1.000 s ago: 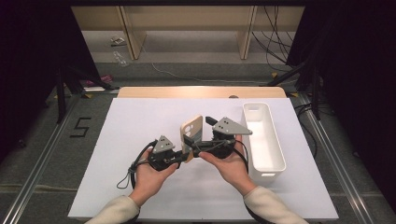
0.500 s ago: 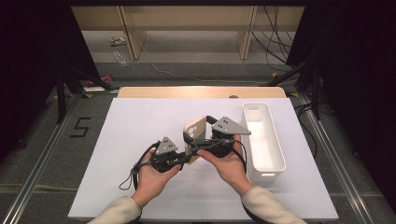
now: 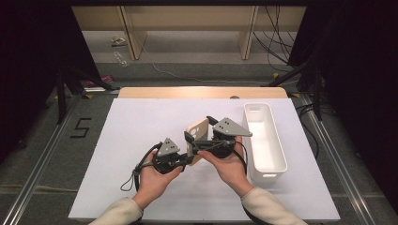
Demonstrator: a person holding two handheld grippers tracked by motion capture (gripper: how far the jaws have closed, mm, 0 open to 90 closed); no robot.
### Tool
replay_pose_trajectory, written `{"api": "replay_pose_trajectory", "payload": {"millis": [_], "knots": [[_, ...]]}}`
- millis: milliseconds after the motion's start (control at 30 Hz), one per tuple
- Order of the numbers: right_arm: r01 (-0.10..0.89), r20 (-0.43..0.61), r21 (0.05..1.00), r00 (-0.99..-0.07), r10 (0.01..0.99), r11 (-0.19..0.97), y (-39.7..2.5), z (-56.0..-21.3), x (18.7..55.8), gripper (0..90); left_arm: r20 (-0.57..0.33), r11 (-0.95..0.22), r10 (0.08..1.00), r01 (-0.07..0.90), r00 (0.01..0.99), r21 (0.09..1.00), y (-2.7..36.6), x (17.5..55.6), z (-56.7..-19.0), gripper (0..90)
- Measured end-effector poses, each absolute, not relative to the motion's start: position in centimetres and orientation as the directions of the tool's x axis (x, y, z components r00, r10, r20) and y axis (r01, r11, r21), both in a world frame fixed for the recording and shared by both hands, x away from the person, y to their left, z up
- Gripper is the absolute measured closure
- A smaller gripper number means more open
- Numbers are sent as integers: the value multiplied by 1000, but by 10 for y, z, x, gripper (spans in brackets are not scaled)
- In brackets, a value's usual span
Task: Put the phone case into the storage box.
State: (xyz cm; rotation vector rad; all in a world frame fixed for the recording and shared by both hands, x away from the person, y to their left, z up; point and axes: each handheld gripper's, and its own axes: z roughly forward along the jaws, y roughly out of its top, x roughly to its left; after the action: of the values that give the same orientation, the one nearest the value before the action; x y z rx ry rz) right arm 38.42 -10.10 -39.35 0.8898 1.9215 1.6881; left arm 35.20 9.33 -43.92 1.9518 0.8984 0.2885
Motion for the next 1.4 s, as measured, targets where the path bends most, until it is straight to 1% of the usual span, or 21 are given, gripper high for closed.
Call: {"api": "replay_pose_trajectory", "payload": {"millis": [167,1400], "knots": [[181,90,982,-701,708,55,-101,-394,384,97,-158,-293,692,474,704,830,93,352,-439,799],[186,84,981,-681,727,60,-101,-392,380,116,-164,-294,672,463,722,836,94,353,-440,793]]}}
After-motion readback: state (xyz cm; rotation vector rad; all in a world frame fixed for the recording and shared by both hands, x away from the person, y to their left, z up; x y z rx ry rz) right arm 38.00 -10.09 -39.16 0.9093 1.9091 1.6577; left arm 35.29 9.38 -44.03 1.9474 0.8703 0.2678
